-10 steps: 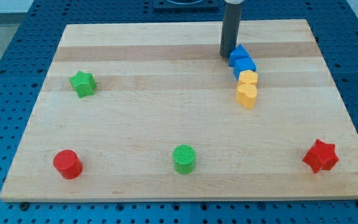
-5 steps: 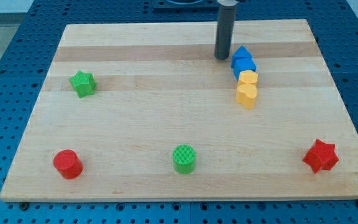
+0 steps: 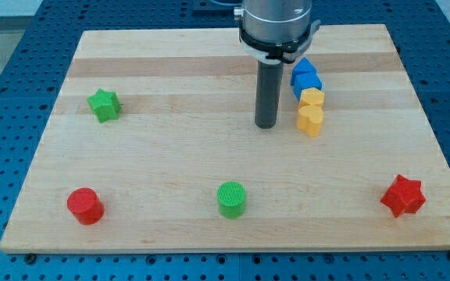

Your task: Nudge the yellow heart right a bit

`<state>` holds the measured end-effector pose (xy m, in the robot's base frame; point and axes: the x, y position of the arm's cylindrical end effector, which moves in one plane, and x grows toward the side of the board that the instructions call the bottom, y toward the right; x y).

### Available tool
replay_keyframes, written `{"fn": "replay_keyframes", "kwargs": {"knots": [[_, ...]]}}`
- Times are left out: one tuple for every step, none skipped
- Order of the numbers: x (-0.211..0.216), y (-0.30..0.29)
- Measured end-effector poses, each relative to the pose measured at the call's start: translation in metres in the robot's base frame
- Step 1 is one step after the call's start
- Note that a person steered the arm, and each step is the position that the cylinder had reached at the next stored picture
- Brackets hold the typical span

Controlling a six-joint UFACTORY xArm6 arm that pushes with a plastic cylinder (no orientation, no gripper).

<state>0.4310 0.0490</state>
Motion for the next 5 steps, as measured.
{"fn": "replay_keyframes", "kwargs": {"knots": [[0.002,0.021],[0.003,0.028],[0.003,0.028],[0.006,0.037],[0.006,0.037]]}}
